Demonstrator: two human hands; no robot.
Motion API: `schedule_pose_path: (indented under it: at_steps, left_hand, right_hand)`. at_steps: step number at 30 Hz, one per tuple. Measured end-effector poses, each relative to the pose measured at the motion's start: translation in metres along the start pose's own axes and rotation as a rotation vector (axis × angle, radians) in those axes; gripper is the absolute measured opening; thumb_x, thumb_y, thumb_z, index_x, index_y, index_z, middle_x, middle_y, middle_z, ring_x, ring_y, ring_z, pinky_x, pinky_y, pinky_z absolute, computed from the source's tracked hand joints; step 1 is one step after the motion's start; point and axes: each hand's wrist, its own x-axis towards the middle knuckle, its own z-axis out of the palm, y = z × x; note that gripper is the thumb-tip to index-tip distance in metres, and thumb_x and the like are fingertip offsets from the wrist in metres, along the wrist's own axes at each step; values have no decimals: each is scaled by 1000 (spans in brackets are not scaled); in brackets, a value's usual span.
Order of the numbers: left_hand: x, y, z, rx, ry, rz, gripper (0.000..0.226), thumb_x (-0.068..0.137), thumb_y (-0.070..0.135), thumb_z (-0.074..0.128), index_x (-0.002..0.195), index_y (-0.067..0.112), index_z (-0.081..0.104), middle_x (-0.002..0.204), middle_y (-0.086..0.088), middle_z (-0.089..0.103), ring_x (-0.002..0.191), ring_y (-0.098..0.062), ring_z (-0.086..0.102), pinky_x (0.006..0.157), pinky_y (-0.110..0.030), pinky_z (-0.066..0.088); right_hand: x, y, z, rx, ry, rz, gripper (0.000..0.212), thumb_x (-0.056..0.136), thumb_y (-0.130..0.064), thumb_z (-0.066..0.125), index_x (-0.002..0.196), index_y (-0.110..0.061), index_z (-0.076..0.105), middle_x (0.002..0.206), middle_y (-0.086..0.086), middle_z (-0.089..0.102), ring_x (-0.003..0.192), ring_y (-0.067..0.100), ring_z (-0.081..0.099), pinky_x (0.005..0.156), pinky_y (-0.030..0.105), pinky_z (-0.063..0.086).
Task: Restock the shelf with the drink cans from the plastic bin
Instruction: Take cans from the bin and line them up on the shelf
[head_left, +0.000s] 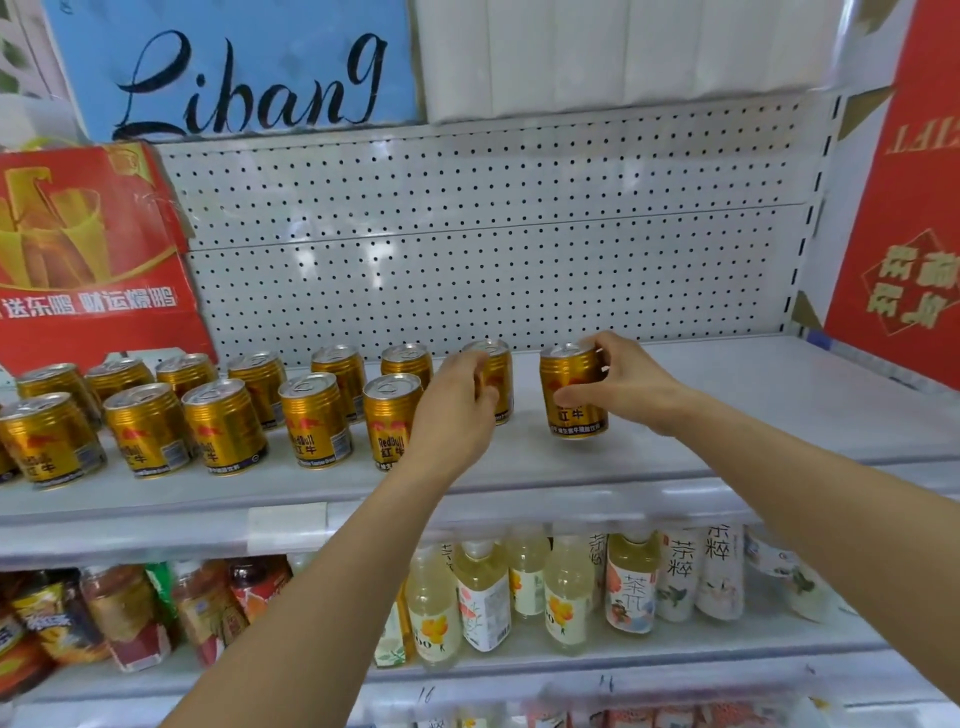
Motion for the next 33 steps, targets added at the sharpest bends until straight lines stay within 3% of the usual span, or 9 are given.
schedule_pose_path:
  at_steps: [2, 6, 10, 15, 20, 23, 25, 28, 33]
  left_hand:
    - [13, -6, 8, 131, -13, 68, 49, 95, 10, 52, 143, 13, 42, 145, -8, 44, 133, -23, 41, 106, -32, 35]
    - [31, -13, 19, 303, -88, 160, 50, 93, 8, 51, 142, 15, 41, 148, -5, 39, 135, -22, 35, 99, -36, 41]
    - [43, -15, 26, 441, -120, 206, 56, 89, 5, 58, 141, 16, 42, 146, -2, 40, 136, -21, 32, 92, -38, 47]
    - [50, -19, 32, 471, -97, 280, 57, 92, 6, 55, 146, 14, 39, 151, -1, 37, 141, -18, 26, 104, -32, 38]
    - [51, -21, 33, 472, -98, 280, 59, 92, 9, 57, 147, 14, 36, 153, -1, 34, 143, -18, 23, 106, -31, 36]
    - [41, -16, 33, 527, -138, 234, 71, 92, 27, 60, 152, 18, 23, 160, -2, 16, 148, -22, 10, 116, -36, 21]
    - [24, -10, 35, 519, -128, 209, 78, 92, 36, 60, 154, 21, 15, 163, -3, 4, 149, -24, 1, 120, -45, 14]
    - [-15, 1, 40, 466, -22, 276, 80, 88, 42, 62, 153, 18, 23, 161, -8, 16, 147, -29, 15, 117, -51, 22]
    - [-91, 21, 59, 361, 82, 345, 69, 87, 49, 54, 145, 16, 37, 147, -10, 41, 132, -30, 42, 108, -48, 36]
  right_hand:
    - [10, 9, 1, 1, -16, 27, 62, 69, -17, 85, 121, -17, 50, 103, -4, 58, 99, 16, 59, 76, 28, 48]
    - [26, 18, 2, 24, -5, 37, 64, 71, -15, 83, 125, -16, 49, 110, -2, 56, 100, 15, 54, 67, 21, 43]
    - [40, 24, 4, 26, -12, 5, 63, 71, -11, 82, 125, -15, 50, 115, 1, 59, 93, 3, 55, 65, 17, 42]
    - [50, 28, 7, 3, -8, -7, 65, 73, -8, 80, 129, -13, 47, 115, -1, 57, 92, 0, 54, 65, 12, 40]
    - [47, 27, 11, -52, -4, -5, 82, 79, -12, 77, 145, -15, 29, 138, 5, 45, 114, 15, 48, 87, 24, 41]
    - [32, 23, 13, -177, 69, -32, 89, 84, -21, 72, 153, -18, 15, 155, 6, 23, 138, 22, 30, 106, 33, 31]
    - [15, 21, 13, -285, 156, -95, 85, 87, -27, 68, 153, -19, 14, 158, 3, 15, 144, 21, 18, 112, 35, 24]
    - [-22, 25, 10, -418, 243, -251, 76, 89, -32, 64, 151, -22, 22, 158, 2, 17, 144, 19, 17, 111, 36, 27]
    - [-103, 54, -3, -574, 346, -412, 58, 89, -30, 63, 141, -15, 43, 145, 6, 42, 130, 23, 41, 101, 40, 38]
